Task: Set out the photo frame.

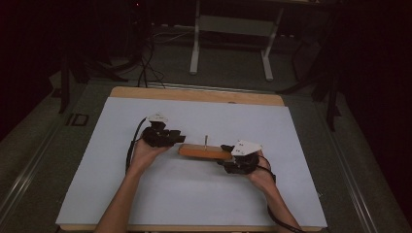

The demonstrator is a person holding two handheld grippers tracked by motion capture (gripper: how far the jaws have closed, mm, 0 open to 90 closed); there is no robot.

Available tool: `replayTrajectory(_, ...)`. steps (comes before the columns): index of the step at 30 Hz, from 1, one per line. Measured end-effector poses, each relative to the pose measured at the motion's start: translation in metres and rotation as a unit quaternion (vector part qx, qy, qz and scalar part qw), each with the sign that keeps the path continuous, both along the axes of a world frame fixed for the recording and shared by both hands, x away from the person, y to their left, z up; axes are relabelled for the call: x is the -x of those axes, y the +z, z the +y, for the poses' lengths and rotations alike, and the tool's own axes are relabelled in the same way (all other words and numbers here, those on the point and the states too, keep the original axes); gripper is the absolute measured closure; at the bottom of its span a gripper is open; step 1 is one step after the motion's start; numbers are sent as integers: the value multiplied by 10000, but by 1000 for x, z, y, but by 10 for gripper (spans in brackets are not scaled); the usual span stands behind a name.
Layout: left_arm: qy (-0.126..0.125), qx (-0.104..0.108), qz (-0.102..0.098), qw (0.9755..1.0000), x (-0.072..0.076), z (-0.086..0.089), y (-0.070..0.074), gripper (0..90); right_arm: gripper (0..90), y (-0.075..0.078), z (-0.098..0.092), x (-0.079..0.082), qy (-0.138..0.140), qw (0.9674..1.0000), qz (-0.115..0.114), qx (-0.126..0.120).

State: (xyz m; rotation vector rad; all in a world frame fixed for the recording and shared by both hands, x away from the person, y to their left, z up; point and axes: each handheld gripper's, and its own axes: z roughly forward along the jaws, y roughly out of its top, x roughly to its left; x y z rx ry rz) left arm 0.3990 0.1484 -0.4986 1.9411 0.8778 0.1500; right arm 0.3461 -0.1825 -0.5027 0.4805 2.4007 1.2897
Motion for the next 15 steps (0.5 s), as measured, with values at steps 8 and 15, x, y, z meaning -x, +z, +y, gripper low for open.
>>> replayTrajectory(8, 78, -142, -166, 9997, 13, 7, 0, 524, 468, 2, -1, -4, -17, 10000, 33, -83)
replayTrajectory(15, 218, -232, -243, 9992, 17, 11, -5, 498, 474, 3, -1, -7, -36, 9999, 25, -93)
